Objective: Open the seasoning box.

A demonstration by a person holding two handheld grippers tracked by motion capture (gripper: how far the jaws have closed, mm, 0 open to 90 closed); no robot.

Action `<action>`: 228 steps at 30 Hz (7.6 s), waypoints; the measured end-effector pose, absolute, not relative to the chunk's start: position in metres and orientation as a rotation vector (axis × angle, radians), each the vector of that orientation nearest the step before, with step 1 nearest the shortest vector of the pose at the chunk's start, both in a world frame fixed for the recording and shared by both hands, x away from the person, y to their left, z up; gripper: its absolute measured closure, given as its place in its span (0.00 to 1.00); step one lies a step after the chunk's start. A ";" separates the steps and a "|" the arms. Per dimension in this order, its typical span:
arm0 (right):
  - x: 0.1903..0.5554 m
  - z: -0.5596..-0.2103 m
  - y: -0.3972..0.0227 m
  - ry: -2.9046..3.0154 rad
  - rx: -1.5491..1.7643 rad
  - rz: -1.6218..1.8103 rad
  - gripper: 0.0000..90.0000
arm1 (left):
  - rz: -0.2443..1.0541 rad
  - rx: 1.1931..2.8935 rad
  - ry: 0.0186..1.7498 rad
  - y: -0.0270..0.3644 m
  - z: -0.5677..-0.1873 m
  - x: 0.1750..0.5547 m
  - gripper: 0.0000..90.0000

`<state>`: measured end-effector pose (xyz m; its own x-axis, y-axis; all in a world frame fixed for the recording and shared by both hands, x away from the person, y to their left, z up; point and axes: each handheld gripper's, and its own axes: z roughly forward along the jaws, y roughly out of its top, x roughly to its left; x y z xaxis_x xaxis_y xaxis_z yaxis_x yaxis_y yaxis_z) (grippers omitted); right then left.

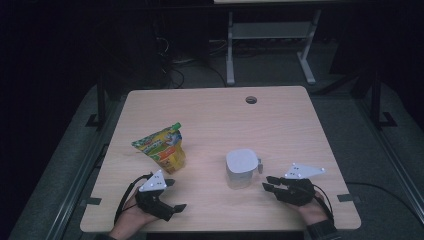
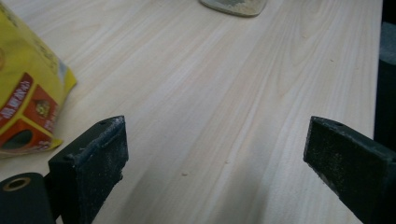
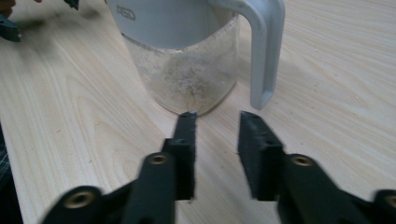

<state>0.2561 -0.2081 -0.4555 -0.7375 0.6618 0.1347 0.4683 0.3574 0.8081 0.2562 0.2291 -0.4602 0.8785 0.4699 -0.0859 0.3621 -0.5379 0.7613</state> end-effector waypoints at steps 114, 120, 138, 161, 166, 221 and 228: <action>0.253 -0.466 -0.221 2.338 1.123 1.230 0.31 | 0.043 2.070 0.218 0.101 -0.425 0.338 0.23; 0.253 -0.467 -0.221 2.342 1.124 1.226 0.31 | 0.048 2.067 0.216 0.101 -0.423 0.337 0.23; 0.253 -0.467 -0.220 2.343 1.122 1.224 0.31 | 0.052 2.063 0.217 0.103 -0.419 0.337 0.24; 0.254 -0.468 -0.221 2.346 1.118 1.211 0.32 | 0.061 2.031 0.235 0.105 -0.410 0.335 0.29; 0.254 -0.468 -0.221 2.346 1.120 1.210 0.32 | 0.061 2.025 0.239 0.106 -0.408 0.335 0.32; 0.254 -0.468 -0.222 2.347 1.123 1.210 0.32 | 0.052 2.023 0.263 0.102 -0.400 0.336 1.00; 0.254 -0.468 -0.222 2.347 1.123 1.210 0.32 | 0.026 1.992 0.257 0.102 -0.392 0.338 1.00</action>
<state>0.2545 -0.2219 -0.4677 -0.6623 0.7420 0.1040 0.5152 0.3502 0.7823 0.3383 0.1017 -0.3923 0.9765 0.1920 -0.0976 0.1688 -0.4006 0.9006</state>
